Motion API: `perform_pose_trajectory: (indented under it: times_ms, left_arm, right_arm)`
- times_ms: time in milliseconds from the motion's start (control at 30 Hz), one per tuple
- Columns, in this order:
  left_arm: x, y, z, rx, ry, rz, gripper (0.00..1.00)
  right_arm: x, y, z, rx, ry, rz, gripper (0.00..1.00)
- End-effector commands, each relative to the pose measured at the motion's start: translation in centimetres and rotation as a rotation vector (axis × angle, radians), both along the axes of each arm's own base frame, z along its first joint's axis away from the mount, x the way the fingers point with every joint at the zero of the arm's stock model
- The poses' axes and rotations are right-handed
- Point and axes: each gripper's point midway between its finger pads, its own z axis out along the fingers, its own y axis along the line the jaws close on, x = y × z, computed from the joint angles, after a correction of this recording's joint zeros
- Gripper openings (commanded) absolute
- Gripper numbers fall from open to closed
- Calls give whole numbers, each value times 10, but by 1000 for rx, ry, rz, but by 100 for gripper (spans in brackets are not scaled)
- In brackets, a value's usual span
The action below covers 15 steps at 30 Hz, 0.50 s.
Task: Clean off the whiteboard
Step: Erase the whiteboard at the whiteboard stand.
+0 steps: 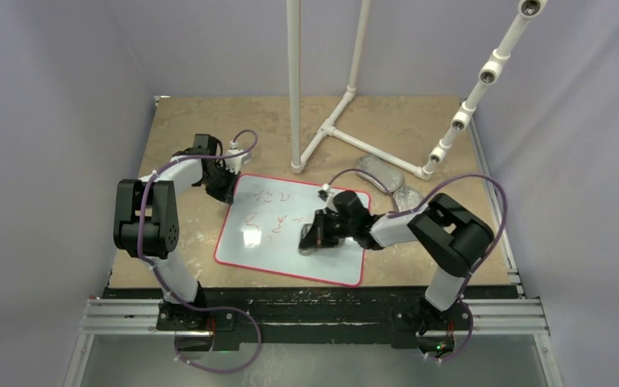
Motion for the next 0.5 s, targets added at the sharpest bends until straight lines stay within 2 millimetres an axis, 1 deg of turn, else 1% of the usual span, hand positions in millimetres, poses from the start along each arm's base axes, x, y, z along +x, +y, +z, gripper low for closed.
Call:
perform_pose_trajectory:
  times_ms: [0,67,100,133,167,200,267,333,367,400,433,467]
  left_arm:
    - [-41,27,-28,133,176,1,0]
    - [-41,27,-29,133,177,1,0]
    - [-41,27,-29,133,179,2,0]
    - [-41,26,-29,132,180,4,0]
    - [-43,24,-31,121,190,7,0]
    - [-44,24,-33,120,193,8,0]
    - [-46,24,-36,120,198,11,0]
    - [-48,23,-37,115,211,13,0]
    - [-49,23,-38,112,216,14,0]
    - [-50,23,-37,111,218,15,0]
    - [-50,23,-36,110,215,15,0]
    - [-50,23,-35,112,212,14,0]
  right_arm:
    - [-26,-104,-75,-335,126,-95,0]
    - [-23,-102,-76,-333,112,-98,0]
    - [-22,-97,-76,-315,118,-96,0]
    - [-18,-86,-74,-285,110,-92,0]
    - [-8,-48,-68,-220,81,-59,0]
    - [-2,-29,-65,-202,64,-46,0]
    - [8,20,-56,-152,29,-8,0]
    - [22,72,-40,-93,-8,18,0]
    - [26,92,-36,-68,-16,30,0]
    - [35,118,-23,-28,-39,41,0]
    - [37,130,-24,-26,-36,49,0]
    - [39,136,-28,-34,-26,49,0]
